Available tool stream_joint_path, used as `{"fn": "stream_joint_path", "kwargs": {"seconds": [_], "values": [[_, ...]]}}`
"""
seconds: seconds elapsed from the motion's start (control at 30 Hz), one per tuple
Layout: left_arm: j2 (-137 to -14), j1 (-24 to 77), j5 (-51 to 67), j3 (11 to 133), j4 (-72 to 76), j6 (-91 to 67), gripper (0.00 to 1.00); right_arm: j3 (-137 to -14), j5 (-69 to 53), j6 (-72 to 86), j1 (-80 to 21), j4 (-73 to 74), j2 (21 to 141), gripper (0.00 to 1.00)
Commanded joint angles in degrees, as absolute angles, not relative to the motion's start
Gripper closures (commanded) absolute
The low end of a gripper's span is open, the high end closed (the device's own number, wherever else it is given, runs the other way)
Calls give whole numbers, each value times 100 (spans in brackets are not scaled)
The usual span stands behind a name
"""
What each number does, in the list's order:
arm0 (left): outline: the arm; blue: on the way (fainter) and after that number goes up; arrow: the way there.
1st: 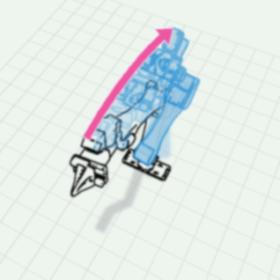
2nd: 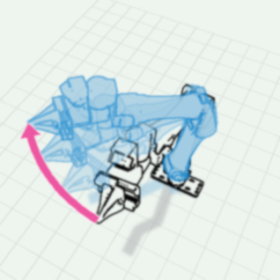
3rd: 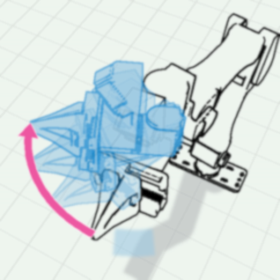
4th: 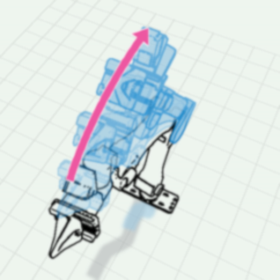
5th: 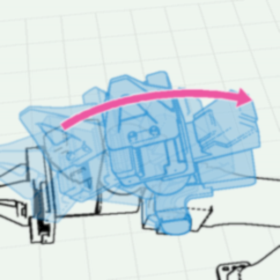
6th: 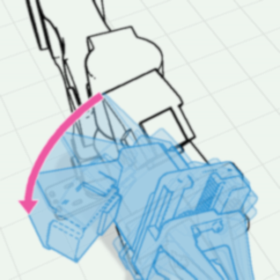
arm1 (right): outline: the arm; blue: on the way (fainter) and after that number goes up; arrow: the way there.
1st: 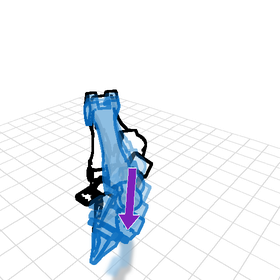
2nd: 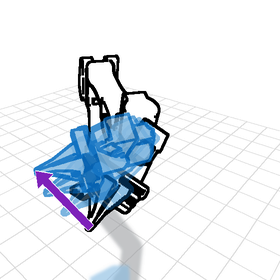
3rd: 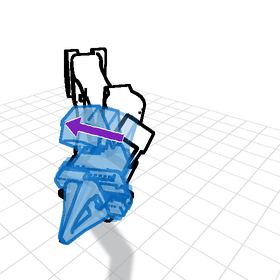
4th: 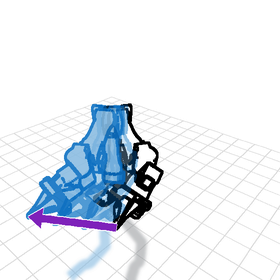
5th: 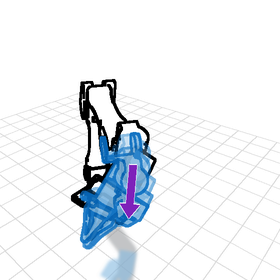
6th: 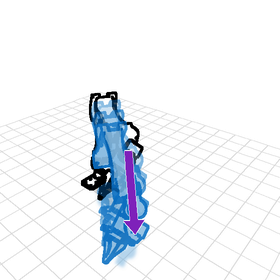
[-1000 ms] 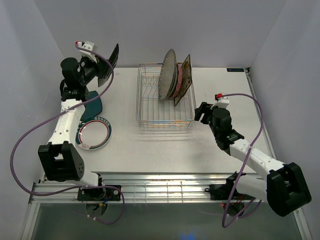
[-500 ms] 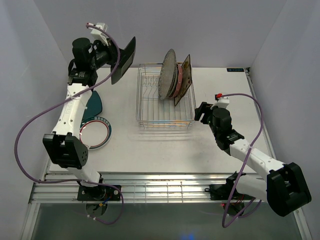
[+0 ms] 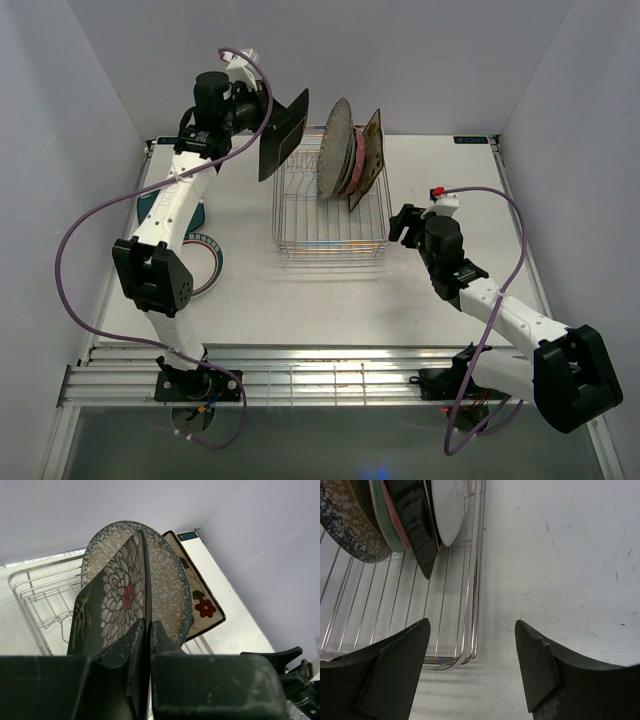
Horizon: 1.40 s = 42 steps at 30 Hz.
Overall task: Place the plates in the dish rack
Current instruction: Insert the plate into the dish rack.
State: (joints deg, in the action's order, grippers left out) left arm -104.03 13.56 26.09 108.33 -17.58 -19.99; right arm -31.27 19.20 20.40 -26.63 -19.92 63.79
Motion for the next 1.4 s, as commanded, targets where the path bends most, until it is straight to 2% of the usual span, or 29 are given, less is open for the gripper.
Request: {"fn": "stream_joint_path", "kwargs": {"seconds": [0.0,0.73,1.0,1.37], "values": [[-10195,1415,2602,11408,-1125,-2364,100,-3120,1916,2013,-2646,-2311,6302,26],[-10362,1714,2153,10530,-185,-3155,100,-3059,1327,2127,-2646,-2566,6249,26],[-10503,1784,1837,10643,-44,-3401,100,-2962,1188,2118,-2654,-2663,6109,26],[-10599,2082,1600,10836,-44,-3331,100,-2593,176,1696,-2777,-3866,5862,26]]}}
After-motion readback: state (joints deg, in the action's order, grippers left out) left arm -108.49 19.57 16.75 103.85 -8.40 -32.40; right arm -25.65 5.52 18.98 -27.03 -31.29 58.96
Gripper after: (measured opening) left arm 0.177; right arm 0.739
